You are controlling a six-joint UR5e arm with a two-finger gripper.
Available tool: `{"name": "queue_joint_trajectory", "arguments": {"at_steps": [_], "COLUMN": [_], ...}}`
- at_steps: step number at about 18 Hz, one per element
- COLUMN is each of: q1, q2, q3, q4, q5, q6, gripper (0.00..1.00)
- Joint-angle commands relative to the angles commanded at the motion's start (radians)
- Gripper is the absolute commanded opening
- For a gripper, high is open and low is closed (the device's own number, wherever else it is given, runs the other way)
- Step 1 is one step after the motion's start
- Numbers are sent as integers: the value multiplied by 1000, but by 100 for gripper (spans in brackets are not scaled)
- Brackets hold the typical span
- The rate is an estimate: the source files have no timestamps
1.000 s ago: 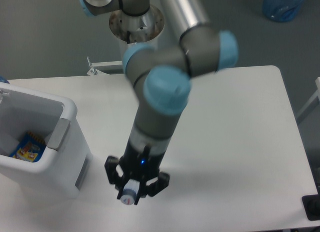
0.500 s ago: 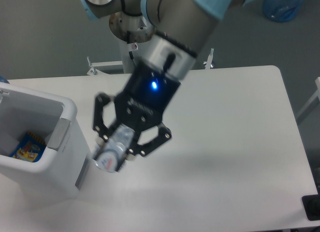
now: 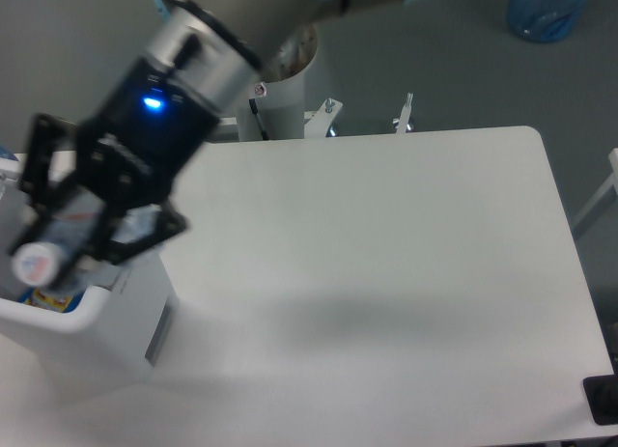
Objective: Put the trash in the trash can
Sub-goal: 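Carry the water bottle over the bin and lower it in, then open the gripper to release the bottle into the bin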
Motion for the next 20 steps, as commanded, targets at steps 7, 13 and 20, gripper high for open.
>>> {"name": "queue_joint_trajectory", "arguments": {"at_steps": [7,13,20], "q1": [-58,-72,-13], "q2": [-27,-44,-14], "q3": [-11,-20,-106], "q4": [24,71,69], "q5": [3,3,58], "q6": [11,15,24], "gripper": [38,100,100]}}
